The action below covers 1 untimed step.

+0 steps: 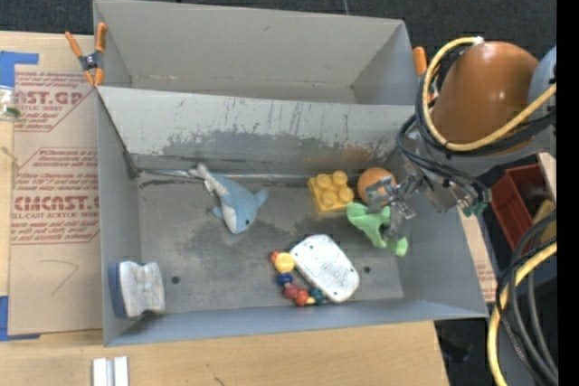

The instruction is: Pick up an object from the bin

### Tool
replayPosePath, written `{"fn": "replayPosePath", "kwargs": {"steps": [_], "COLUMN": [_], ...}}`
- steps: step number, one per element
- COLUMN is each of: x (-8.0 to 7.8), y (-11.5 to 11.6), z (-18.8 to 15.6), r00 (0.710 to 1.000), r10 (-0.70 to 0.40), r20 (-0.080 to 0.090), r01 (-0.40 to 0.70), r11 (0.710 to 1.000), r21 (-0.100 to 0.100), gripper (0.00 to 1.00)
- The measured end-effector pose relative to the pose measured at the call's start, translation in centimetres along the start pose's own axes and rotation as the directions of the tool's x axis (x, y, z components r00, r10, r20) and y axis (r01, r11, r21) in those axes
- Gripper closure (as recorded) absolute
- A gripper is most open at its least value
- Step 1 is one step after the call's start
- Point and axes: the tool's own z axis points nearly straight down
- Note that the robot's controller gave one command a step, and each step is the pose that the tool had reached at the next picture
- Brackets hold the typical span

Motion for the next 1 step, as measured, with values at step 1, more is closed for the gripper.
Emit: {"fn": "replayPosePath", "kwargs": {"steps": [1], "x": [0.54], "y": [0.38], "z": [-5.05], "r00": [1.000], "r10": [-0.001], "r20": [-0.005], "r01": [0.001], "r11": [1.000], "r21": [-0.003], "gripper": [1.00]}}
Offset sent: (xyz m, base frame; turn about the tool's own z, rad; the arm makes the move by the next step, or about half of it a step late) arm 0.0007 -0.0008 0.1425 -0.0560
